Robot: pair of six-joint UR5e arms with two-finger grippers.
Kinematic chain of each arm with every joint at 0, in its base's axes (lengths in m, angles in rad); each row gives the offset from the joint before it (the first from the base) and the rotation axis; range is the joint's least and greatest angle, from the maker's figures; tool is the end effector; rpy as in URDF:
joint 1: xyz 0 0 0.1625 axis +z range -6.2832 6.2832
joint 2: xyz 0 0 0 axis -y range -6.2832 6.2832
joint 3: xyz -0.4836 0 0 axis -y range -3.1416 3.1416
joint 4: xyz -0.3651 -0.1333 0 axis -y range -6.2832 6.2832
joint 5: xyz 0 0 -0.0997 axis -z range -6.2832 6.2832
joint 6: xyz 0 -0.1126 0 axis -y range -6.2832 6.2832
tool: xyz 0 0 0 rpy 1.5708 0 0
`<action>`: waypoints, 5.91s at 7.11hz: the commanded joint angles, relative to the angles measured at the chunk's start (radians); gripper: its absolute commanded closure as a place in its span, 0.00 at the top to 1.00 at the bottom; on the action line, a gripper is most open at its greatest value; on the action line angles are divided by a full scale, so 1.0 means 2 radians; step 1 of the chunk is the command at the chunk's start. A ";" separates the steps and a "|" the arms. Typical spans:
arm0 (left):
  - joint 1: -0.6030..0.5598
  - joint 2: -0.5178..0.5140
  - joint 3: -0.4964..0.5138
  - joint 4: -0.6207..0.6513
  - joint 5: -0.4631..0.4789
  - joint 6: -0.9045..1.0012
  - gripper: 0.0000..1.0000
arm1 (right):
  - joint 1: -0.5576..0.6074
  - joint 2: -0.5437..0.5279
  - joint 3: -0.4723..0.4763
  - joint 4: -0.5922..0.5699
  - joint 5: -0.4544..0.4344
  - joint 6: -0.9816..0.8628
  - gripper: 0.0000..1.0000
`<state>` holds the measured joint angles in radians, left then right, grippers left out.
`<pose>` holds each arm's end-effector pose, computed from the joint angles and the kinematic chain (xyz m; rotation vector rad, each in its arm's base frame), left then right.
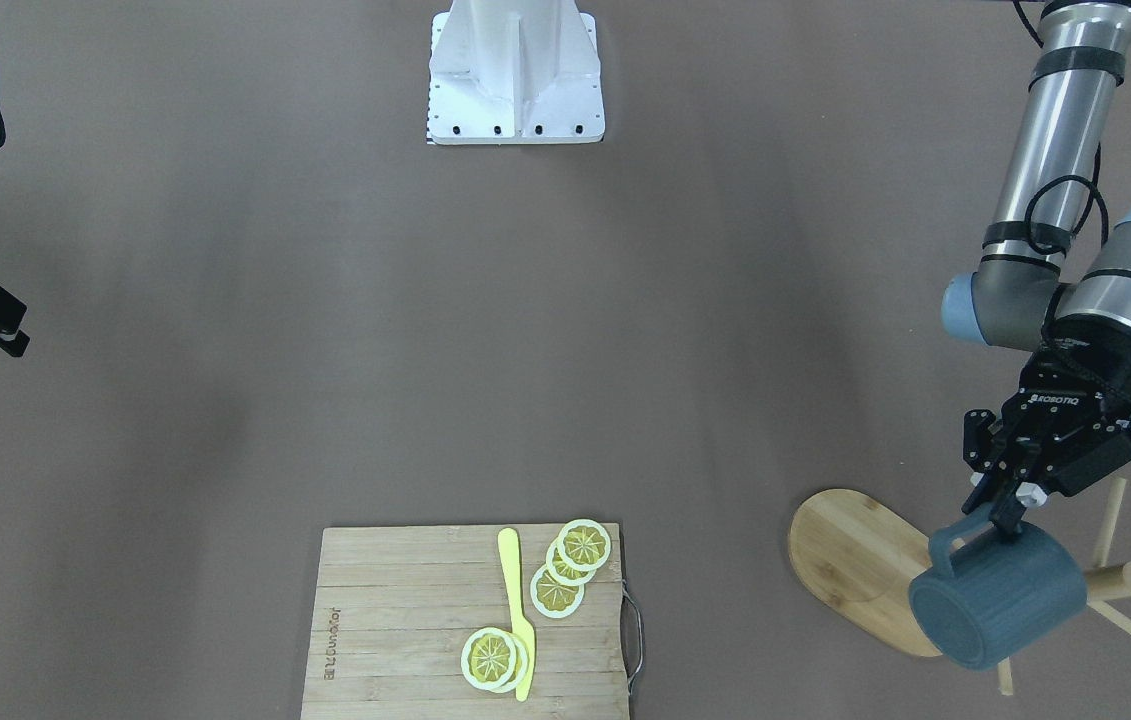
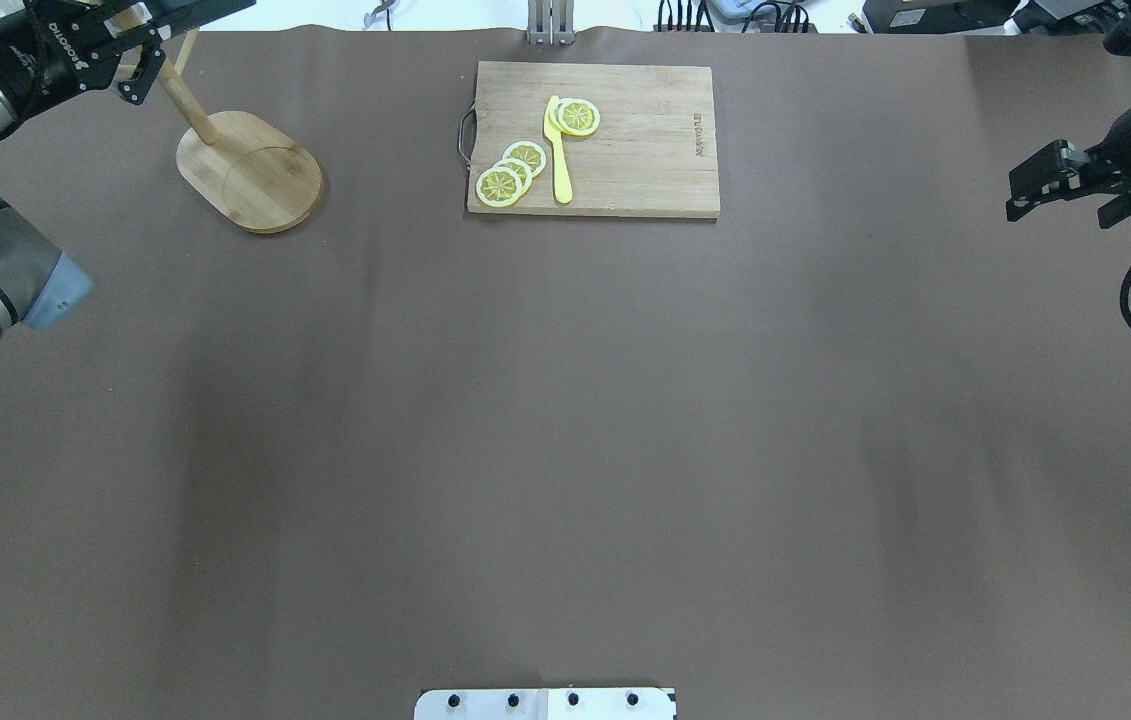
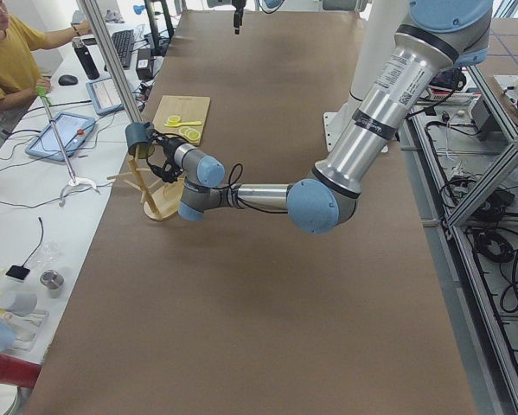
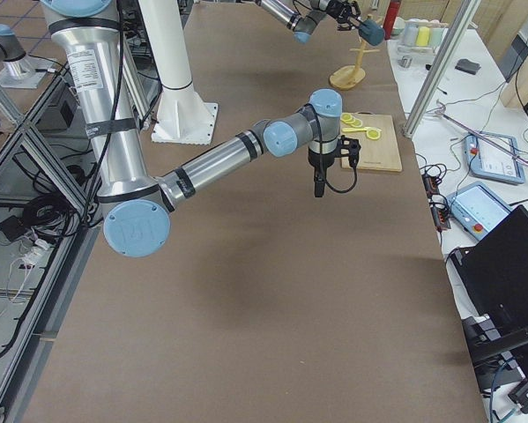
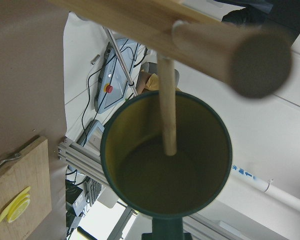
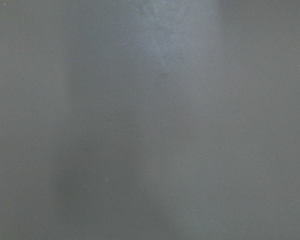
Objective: Hang cup on storage rack
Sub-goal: 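Tilt the mug with the left gripper and hook its handle onto a rack peg, then open the left gripper and withdraw it from the hanging mug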
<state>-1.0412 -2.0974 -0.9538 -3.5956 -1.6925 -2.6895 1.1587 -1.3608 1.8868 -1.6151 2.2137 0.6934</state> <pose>0.2381 -0.6435 0.4806 -0.1751 2.1641 -1.2567 -0.1587 -0.5273 0.4858 0.0647 -0.7801 0.1120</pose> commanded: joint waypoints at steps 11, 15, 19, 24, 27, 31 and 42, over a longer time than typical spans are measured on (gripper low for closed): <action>-0.010 0.010 0.029 -0.067 -0.030 -0.018 0.00 | 0.000 0.008 0.000 -0.002 -0.002 0.002 1.00; -0.011 0.010 0.036 -0.067 -0.028 -0.017 0.06 | -0.001 0.011 0.001 -0.002 -0.002 0.005 1.00; -0.011 0.011 0.037 -0.066 -0.028 -0.017 0.59 | -0.003 0.012 0.001 -0.002 -0.001 0.005 1.00; -0.029 0.035 0.009 -0.071 -0.050 -0.014 0.80 | -0.003 0.012 0.001 -0.002 -0.001 0.006 1.00; -0.108 0.084 -0.057 -0.068 -0.145 0.068 0.97 | 0.025 0.016 0.001 -0.002 0.006 -0.001 1.00; -0.186 0.137 -0.094 0.071 -0.149 0.494 0.97 | 0.066 0.015 -0.002 0.003 0.000 -0.010 1.00; -0.325 0.233 -0.465 1.104 -0.352 1.347 0.98 | 0.209 -0.093 -0.077 0.000 0.011 -0.324 1.00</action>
<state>-1.6896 -1.6340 -1.7567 -1.6859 -2.4043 -0.1401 1.5609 -1.5172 1.7309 -1.6133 2.2306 0.0757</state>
